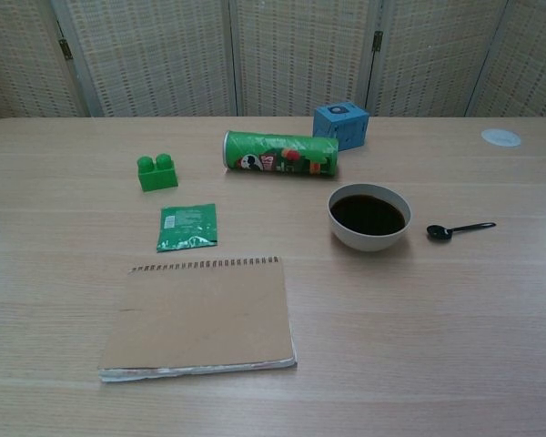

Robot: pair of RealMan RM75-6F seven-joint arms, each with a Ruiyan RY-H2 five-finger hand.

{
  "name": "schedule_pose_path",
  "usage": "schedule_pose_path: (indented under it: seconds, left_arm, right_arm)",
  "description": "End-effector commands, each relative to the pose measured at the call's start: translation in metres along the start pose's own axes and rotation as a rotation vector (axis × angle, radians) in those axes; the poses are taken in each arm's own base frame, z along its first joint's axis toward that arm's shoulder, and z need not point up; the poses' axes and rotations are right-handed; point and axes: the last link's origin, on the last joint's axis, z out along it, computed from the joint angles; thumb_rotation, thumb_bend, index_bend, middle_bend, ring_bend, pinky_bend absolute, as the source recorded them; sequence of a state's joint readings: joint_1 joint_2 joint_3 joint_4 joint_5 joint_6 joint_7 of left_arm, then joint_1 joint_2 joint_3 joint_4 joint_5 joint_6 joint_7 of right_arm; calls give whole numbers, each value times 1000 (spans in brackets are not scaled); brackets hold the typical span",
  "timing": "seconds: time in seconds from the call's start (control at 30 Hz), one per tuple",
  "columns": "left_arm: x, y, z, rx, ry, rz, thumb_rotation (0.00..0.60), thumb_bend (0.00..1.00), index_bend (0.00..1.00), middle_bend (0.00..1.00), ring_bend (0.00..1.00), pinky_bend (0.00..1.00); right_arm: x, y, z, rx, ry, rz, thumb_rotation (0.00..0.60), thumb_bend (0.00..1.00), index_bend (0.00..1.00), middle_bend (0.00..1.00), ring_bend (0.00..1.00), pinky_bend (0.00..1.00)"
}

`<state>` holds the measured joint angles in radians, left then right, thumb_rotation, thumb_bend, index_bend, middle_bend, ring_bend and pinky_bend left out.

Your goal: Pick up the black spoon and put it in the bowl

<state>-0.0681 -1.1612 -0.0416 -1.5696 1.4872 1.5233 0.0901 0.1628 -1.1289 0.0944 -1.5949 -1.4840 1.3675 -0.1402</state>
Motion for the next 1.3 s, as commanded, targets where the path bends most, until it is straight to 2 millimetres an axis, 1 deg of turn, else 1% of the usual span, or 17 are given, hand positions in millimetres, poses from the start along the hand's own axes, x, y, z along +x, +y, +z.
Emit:
schedule_pose_path:
  seconds: [0.03,0.07,0.1,0.17,0.3,0.43,0.6,0.67,0.87,1.0,1.3]
  left_arm:
    - [0,0,-1,1,-2,-1,600,166,192,149,56,152]
    - [-1,-1,-1,0,-2,-1,600,166,192,149,56,152]
    - [-1,0,-1,0,-2,-1,600,166,192,149,56,151]
    - [-1,0,-2,1,0,-4,600,166,192,149,57,152]
    - [0,-2,-5,9,1,-2,600,167,194,149,76,152]
    - [1,-4,-7,17,3,1,600,166,199,149,101,151]
    - [2,-4,-10,21,1,3,600,166,201,149,101,151]
    - [2,-4,-10,21,2,3,600,166,201,149,101,151]
    - [2,-4,-10,20,1,5,600,166,202,149,101,152]
    - [2,-5,-11,22,0,6,600,166,202,149,101,151]
    - [2,-7,-11,27,-3,10,600,166,202,150,101,152]
  right_arm:
    - [-1,-5,20,20,-41,-17,600,243,183,684,749,756]
    - [-1,-7,25,24,-52,-17,600,265,183,695,763,766]
    - [-2,-9,31,33,-66,-21,600,308,183,711,785,778]
    - [-6,-15,42,53,-92,-26,600,414,187,749,839,811]
    - [-18,-25,60,89,-174,-30,600,628,204,845,949,908]
    - [-31,-37,73,124,-257,-37,600,789,209,871,974,935]
    - [-52,-48,88,151,-338,-54,600,937,210,898,998,962]
    - [-58,-53,92,163,-353,-57,600,963,210,902,1000,963]
    - [-74,-68,105,191,-385,-52,600,975,211,905,1000,963]
    - [-79,-72,109,195,-391,-52,600,976,213,906,1000,963]
    - [-100,-85,121,212,-435,-58,600,976,213,906,1000,963]
